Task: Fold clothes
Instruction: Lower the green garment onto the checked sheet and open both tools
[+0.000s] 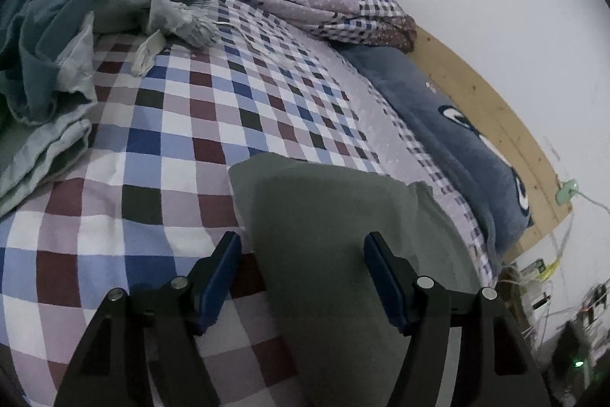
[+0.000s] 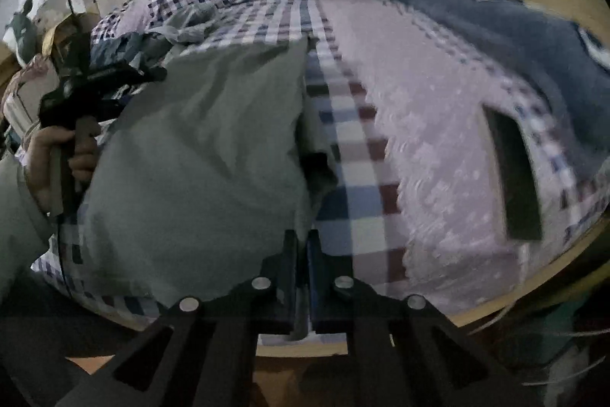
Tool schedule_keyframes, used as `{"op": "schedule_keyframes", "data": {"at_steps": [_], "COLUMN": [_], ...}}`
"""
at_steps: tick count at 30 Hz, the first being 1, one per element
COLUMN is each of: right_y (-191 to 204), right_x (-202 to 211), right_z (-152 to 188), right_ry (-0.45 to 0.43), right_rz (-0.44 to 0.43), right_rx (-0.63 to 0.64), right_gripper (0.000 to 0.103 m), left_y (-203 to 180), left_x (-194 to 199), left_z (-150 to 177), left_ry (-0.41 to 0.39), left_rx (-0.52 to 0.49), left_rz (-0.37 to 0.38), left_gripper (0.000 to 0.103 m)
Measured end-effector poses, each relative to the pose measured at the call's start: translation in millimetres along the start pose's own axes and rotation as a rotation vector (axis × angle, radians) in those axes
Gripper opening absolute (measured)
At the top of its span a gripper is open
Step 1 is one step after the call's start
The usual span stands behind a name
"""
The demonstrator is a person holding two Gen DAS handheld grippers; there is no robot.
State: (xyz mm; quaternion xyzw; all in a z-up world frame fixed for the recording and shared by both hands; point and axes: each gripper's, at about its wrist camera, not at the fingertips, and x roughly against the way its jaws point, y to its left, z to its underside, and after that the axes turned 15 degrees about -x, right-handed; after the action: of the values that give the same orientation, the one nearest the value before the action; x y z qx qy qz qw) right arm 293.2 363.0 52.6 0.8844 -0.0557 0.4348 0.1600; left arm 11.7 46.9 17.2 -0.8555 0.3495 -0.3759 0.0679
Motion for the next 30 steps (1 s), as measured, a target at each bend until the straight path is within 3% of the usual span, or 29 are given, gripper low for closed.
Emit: {"op": "schedule_keyframes", "data": {"at_steps": [2,5,8,13,15,18,22,30], "right_y": [3,-1,-16,-28,-25,-16,-1,8], "right_x": [13,9,-12,2,9,15,6,-54], "right_z": [-5,-9,-8,-25,-33,-46,-74,-162], "right_ry": [-0.014,0.033,0.095,0.02,-0.012,-0.06,-0.09,-0.095], "right_rz": [0.003,0.017,0.14,0.202,0.174,0.093,-0.04,-0.184], "right_rx": [0.006,-0.024,-0.084,-0.171,-0.162,-0.148,-0.12,-0.145], "right_gripper": [0.002,0.002,0.003,0.007,0.014,0.041,0.045,0.048], "left_y": [2,5,7,13,16,20,23,37], "left_x": [0,-1,-2,-3,-4,-9,-18,-34], "left_z": [0,-1,-1,-4,-6,-11,-20,-29], "left_ry": [-0.003,-0.009,-0.013,-0.016,-0.019,-0.021,0.011,0.048], "left_rx": [0.005,0.019,0.029,0.059,0.074,0.097,0.099,0.129], "left_rz": [0.007,0.019,0.025,0.046,0.052,0.058,0.06,0.071], "left_gripper": [0.071,0.071,0.071,0.071,0.071,0.071,0.07,0.063]}}
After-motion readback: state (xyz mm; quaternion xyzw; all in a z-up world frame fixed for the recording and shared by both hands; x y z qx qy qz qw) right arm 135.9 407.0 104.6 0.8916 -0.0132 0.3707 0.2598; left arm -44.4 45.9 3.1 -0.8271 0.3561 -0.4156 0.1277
